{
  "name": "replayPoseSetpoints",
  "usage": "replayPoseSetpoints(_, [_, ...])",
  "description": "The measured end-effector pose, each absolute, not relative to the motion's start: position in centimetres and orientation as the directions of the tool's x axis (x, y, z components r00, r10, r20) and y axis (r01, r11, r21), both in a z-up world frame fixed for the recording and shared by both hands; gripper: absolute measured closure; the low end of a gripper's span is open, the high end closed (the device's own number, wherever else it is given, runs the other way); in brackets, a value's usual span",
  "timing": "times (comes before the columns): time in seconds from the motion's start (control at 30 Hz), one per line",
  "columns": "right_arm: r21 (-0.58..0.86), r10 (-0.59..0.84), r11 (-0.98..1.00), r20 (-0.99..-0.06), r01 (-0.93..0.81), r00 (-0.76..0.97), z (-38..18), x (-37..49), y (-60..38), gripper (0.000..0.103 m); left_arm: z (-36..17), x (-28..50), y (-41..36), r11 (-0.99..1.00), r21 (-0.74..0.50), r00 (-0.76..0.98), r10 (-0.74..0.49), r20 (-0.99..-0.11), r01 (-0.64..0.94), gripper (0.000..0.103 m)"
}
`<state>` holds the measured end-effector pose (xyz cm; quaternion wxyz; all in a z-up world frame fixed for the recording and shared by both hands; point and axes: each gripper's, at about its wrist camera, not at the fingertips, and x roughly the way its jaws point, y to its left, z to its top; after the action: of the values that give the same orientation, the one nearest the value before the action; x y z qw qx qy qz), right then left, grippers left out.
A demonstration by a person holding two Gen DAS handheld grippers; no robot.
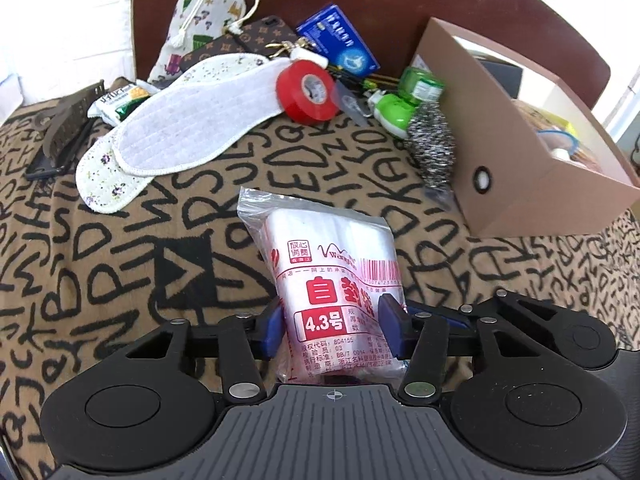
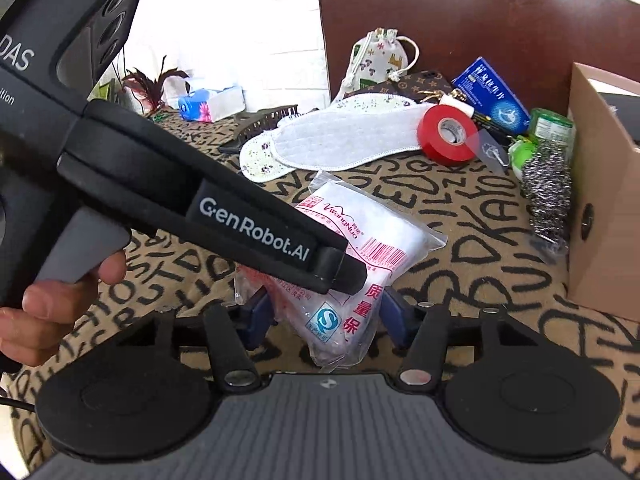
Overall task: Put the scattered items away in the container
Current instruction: 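Carry the zip-bag pack with the left gripper into the cardboard box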
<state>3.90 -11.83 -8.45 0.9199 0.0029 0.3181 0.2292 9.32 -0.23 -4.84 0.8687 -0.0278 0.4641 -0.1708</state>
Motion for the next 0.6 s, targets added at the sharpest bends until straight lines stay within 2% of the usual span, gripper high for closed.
replayPoseSetpoints(0.3, [0.089, 0.39, 0.914, -0.47, -0.397, 0.792, -3.4, 0.3, -14.7, 0.041, 0.9, 6.0, -3.0, 0.919, -0.194, 0.597, -0.373, -0.71, 0.344, 0.052])
replayPoseSetpoints(0.6, [0.005, 0.248, 0.965, -0.348, -0.263, 0.904, 1.6, 0.0, -21.9, 0.042, 6.5, 8.3, -11.2, 0.846, -0.212, 0.605, -0.504, -0.617, 0.489, 0.051])
